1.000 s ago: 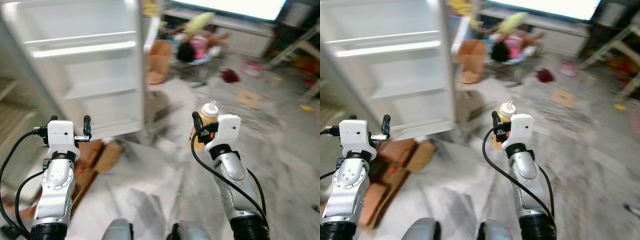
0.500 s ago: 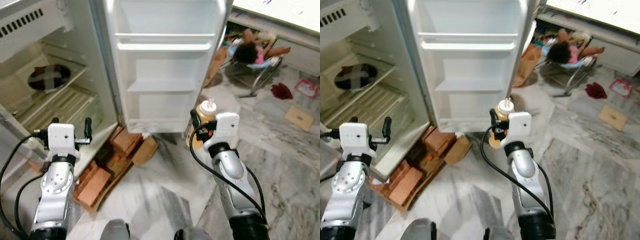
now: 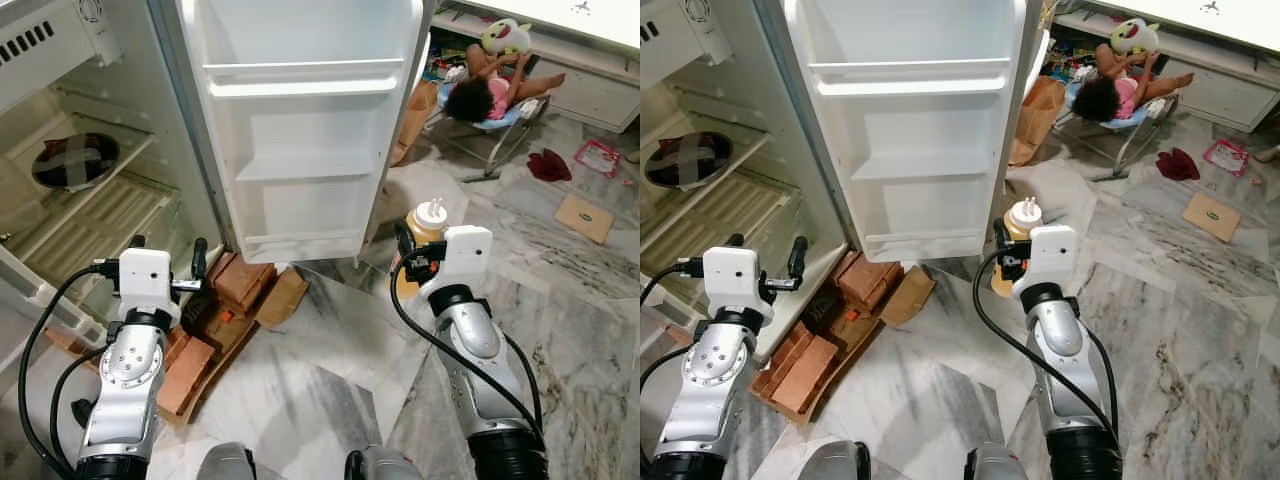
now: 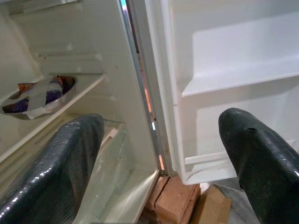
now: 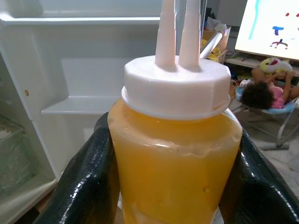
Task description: Restocking fridge
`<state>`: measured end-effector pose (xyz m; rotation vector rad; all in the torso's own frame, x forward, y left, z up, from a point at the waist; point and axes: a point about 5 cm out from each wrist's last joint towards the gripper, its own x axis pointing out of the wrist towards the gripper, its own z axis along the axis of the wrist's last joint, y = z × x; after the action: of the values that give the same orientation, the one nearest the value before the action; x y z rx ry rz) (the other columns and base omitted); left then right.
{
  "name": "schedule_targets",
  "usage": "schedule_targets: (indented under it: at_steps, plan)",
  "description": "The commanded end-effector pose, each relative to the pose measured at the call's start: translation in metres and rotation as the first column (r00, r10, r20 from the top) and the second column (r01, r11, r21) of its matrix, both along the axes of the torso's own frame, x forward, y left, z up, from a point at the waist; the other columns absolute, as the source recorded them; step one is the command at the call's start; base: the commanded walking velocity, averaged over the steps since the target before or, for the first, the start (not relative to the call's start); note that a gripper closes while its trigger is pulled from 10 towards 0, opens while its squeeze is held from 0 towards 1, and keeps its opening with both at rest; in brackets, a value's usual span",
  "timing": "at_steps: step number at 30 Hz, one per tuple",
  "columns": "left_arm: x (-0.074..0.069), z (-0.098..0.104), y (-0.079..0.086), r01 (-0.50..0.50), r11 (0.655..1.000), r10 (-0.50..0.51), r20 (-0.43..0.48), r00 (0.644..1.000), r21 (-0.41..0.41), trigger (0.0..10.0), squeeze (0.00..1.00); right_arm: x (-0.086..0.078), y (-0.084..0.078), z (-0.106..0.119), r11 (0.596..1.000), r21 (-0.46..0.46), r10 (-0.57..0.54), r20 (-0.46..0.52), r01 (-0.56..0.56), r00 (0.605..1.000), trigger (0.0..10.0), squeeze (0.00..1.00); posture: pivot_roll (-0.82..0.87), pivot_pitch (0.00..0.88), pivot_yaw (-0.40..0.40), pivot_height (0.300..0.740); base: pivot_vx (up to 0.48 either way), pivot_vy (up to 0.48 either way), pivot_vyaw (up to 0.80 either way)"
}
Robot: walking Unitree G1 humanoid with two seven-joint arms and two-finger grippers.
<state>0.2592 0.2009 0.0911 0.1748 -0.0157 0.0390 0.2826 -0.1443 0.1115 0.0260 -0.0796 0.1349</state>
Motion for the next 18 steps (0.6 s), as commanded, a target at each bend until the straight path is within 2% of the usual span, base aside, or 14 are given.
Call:
schedule_targets:
  at_steps: [1,11,18]
  plan:
    - [-0.0012,0.0038,0.0004,0.005,1.000,-0.005,0.013,1.000,-0.004,10.0,0.00,-0.0004,-0.0012,0.0051,1.000,0.001,-0.009,0.022,0.009,1.000,10.0,0.00,0.01,0.100,-0.044,0.740,0.266,0.000,0.00]
    - [-0.0017,0.0043,0.0021,0.003,1.000,-0.003,0.016,1.000,-0.007,10.0,0.00,-0.0015,-0.0002,0.0029,1.000,-0.005,-0.002,0.016,0.002,1.000,10.0,0.00,0.01,0.100,-0.045,0.740,0.323,0.000,0.00]
    - [-0.0013,0.0036,-0.0004,0.013,1.000,-0.013,0.012,1.000,-0.019,10.0,0.00,-0.0036,0.0020,0.0013,1.000,-0.006,0.006,0.012,-0.006,1.000,10.0,0.00,0.00,0.101,-0.046,0.740,0.351,0.297,0.00]
